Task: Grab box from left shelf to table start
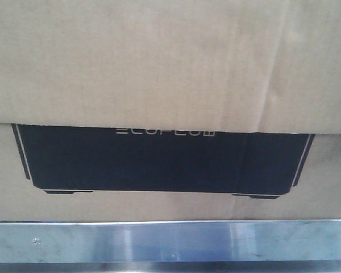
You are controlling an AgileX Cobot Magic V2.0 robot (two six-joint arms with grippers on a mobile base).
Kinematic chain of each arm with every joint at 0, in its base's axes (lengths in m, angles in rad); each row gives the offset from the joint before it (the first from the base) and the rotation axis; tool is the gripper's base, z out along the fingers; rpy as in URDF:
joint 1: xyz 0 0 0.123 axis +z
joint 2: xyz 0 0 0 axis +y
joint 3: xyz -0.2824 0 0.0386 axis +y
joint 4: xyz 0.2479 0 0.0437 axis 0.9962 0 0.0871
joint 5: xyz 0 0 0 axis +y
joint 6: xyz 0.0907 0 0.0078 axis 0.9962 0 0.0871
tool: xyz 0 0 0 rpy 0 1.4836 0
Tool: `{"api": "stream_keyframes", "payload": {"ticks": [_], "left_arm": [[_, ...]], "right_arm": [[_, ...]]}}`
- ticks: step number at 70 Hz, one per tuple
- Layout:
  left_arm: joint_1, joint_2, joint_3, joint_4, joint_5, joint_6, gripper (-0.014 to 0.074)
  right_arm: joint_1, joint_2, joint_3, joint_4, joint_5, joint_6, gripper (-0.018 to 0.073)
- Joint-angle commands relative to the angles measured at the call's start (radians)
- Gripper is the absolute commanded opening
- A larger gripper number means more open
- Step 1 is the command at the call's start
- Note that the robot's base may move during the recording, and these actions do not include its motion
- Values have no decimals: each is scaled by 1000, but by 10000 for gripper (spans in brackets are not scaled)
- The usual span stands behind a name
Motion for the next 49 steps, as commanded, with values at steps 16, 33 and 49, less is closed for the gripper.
{"api": "stream_keyframes", "payload": {"ticks": [16, 33, 49], "left_arm": [[-95, 333, -445, -132, 354, -3, 309], [-196, 576, -612, -127, 531, -3, 309], [-196, 763, -710, -97, 671, -3, 309]], "right_arm": [[-2, -6, -2, 0, -98, -3, 56], [-2, -6, -2, 0, -99, -3, 56], [-2, -6, -2, 0, -119, -3, 56]]}}
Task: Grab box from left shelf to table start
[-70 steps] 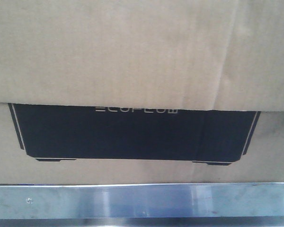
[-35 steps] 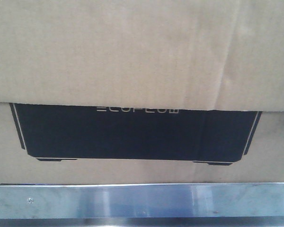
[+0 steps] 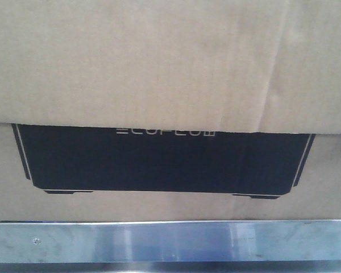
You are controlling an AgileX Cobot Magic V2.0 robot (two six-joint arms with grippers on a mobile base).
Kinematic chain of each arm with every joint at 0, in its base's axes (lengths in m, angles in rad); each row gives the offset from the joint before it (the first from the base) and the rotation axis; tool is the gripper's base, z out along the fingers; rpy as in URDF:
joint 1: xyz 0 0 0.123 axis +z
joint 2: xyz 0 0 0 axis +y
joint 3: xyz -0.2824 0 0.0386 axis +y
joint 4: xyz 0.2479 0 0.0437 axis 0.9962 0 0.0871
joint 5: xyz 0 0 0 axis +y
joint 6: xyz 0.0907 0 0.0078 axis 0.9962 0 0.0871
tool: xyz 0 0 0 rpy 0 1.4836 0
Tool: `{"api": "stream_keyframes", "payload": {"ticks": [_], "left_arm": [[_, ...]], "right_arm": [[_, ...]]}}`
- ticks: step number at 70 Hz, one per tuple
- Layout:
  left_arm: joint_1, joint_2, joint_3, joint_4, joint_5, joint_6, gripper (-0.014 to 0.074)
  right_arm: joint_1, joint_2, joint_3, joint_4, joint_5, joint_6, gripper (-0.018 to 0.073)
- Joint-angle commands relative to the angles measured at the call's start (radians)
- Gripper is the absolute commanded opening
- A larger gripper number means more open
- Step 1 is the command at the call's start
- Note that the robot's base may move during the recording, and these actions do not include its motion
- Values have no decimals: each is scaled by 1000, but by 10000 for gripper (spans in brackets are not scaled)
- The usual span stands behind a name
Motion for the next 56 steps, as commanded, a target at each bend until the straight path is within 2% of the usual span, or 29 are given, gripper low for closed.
{"api": "stream_keyframes", "payload": {"ticks": [1, 16, 24, 32, 38, 44, 50, 56], "left_arm": [[-8, 37, -63, 14, 0, -5, 309], [-8, 111, -131, 57, 91, -11, 309], [-8, 116, -139, 61, 100, -11, 309], [-8, 116, -139, 87, 102, -30, 309], [-8, 116, -139, 109, 102, -32, 309], [-8, 116, -139, 118, 102, -32, 309], [-8, 116, -139, 118, 102, -32, 309], [-8, 116, -139, 118, 104, -32, 309]], "right_arm": [[-2, -6, -2, 0, -115, -3, 56], [-2, -6, -32, 8, -178, -3, 56], [-2, -6, -109, 9, -106, -3, 57], [-2, -6, -236, 9, 44, -3, 74], [-2, 6, -327, 9, 180, -3, 166], [-2, 44, -421, 10, 296, -3, 328], [-2, 106, -510, 10, 358, -3, 486], [-2, 188, -598, 11, 381, -3, 564]]}}
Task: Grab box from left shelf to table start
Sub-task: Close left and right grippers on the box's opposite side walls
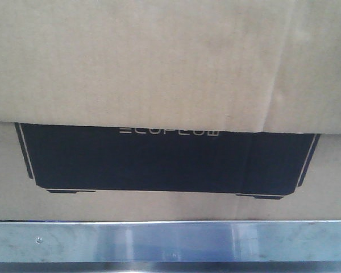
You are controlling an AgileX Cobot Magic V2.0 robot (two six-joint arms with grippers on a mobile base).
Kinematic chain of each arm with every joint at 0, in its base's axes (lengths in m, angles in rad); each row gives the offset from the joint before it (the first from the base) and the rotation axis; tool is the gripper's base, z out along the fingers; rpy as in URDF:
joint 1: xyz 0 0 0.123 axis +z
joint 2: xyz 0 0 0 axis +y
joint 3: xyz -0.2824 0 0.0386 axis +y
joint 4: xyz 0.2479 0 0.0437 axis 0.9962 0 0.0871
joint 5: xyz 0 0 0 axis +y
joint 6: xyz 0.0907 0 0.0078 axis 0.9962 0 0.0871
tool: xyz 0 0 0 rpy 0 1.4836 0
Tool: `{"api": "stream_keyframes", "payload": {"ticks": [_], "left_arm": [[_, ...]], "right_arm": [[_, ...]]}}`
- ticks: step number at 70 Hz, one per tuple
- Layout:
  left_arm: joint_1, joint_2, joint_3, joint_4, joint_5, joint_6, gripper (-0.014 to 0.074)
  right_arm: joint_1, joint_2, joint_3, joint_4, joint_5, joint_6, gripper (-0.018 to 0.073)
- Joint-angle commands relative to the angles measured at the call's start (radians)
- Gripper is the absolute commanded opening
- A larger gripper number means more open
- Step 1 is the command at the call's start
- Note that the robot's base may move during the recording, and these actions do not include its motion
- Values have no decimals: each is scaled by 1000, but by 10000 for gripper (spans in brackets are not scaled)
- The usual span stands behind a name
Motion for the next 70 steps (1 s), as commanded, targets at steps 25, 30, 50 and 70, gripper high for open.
{"api": "stream_keyframes", "payload": {"ticks": [25, 30, 50, 70], "left_arm": [[-8, -23, -36, 8, -30, -14, 309], [-8, -23, -36, 8, -29, -14, 309], [-8, -22, -36, 6, -29, -14, 309], [-8, 2, -36, 5, 7, -14, 135]], "right_arm": [[-2, 622, -483, 80, 94, -15, 551], [-2, 734, -581, 80, 158, -56, 551], [-2, 1051, -784, 80, 298, -98, 551], [-2, 1171, -785, 79, 309, -98, 264]]}}
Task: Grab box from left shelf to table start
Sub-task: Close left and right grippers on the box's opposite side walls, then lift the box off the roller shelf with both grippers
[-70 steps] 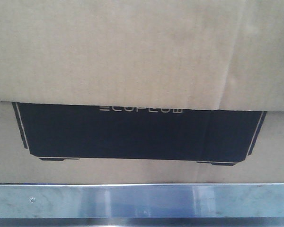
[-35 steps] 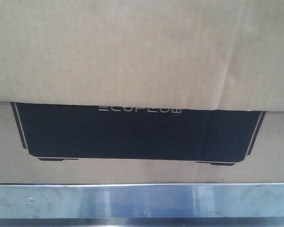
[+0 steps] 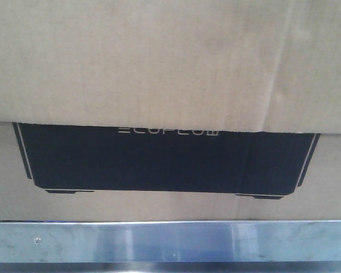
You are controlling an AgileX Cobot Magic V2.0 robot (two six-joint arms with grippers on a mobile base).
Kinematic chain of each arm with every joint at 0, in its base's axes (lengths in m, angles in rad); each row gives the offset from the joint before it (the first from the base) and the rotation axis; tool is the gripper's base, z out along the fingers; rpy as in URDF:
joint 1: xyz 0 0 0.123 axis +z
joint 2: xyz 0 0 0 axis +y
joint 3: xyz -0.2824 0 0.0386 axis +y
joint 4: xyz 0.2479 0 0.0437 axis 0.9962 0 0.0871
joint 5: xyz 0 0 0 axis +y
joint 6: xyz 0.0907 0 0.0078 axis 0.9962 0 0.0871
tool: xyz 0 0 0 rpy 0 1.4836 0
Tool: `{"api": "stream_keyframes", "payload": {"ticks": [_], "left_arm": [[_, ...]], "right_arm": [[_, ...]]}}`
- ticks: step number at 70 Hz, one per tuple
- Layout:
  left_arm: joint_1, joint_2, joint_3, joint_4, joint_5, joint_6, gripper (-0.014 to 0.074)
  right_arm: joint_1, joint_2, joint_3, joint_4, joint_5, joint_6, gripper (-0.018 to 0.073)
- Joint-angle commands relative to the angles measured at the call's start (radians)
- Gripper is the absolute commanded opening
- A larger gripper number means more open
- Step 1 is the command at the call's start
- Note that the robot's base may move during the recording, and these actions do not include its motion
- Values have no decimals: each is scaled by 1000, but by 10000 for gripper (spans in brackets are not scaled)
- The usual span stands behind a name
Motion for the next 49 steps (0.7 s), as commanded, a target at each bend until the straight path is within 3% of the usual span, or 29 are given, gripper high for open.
{"api": "stream_keyframes", "payload": {"ticks": [1, 6, 8, 12, 29, 40, 49], "left_arm": [[-8, -19, -36, 2, -12, -11, 106], [-8, -19, -36, -3, -6, -11, -62], [-8, -19, -36, -6, -6, -11, -120], [-8, -19, -36, -6, -8, -16, -76], [-8, -49, -36, -28, -31, -44, -96], [-8, -164, 10, -100, -131, -44, -96], [-8, -284, 107, -117, -188, -48, -91]], "right_arm": [[-2, -21, -39, 2, -44, -13, 226], [-2, -25, -39, 2, -45, -13, 34], [-2, -26, -39, 2, -47, -13, 50], [-2, -26, -39, 2, -49, -13, 73], [-2, -87, -39, 3, -49, -13, 59], [-2, -195, -9, 5, -92, -12, 59], [-2, -299, 61, 12, -137, -12, 59]]}}
